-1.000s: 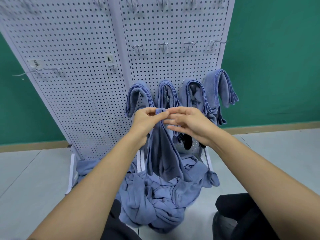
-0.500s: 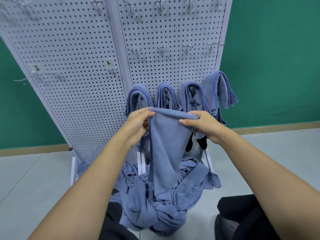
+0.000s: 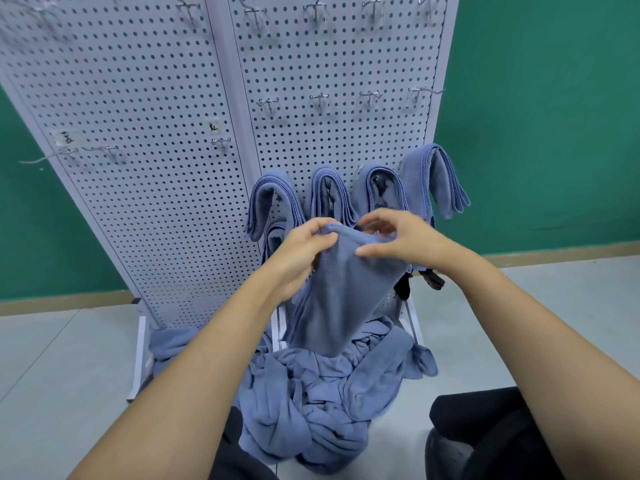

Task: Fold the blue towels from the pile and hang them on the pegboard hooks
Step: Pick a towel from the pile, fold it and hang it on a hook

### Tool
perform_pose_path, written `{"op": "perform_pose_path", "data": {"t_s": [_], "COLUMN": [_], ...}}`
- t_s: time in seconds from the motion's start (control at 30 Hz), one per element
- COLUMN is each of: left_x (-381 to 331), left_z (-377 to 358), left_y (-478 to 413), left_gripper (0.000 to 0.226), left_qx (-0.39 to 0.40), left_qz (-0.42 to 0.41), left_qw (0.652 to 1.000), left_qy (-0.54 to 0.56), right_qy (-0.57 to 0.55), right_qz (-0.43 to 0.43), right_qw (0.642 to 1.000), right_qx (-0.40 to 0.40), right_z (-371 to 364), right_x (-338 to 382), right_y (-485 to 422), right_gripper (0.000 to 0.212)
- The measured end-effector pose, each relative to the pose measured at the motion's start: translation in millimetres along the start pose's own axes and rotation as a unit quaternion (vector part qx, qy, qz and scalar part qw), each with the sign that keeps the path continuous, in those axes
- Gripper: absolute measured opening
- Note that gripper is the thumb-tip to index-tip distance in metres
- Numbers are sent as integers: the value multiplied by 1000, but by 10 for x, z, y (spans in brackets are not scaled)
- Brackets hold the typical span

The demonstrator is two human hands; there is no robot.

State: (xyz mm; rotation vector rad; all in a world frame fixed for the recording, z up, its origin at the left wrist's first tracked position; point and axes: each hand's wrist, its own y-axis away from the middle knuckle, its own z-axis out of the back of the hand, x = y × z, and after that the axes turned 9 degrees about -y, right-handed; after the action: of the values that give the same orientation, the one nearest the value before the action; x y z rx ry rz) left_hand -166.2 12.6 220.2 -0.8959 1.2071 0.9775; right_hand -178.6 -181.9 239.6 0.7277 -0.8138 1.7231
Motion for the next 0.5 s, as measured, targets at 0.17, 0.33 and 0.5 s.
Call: {"op": "perform_pose_path", "data": {"t_s": [0.17, 0.33, 0.5], "left_x": [28, 156, 278], "left_z": [-24, 5, 18], "left_y": [-22, -52, 39], "left_gripper": [15, 20, 31], "left_qx": [-9, -113, -135], "left_qz": [12, 82, 164], "left_qw": [1000, 990, 975], "left_qy": [8, 6, 62], "right_qy": [72, 72, 7], "right_qz": [16, 15, -38], "right_qw": [997, 997, 998], "right_qx": [26, -22, -40], "right_z": [-81, -83, 38], "right_x": [46, 102, 157], "right_y": [4, 18, 95], "right_gripper": [23, 21, 26]}}
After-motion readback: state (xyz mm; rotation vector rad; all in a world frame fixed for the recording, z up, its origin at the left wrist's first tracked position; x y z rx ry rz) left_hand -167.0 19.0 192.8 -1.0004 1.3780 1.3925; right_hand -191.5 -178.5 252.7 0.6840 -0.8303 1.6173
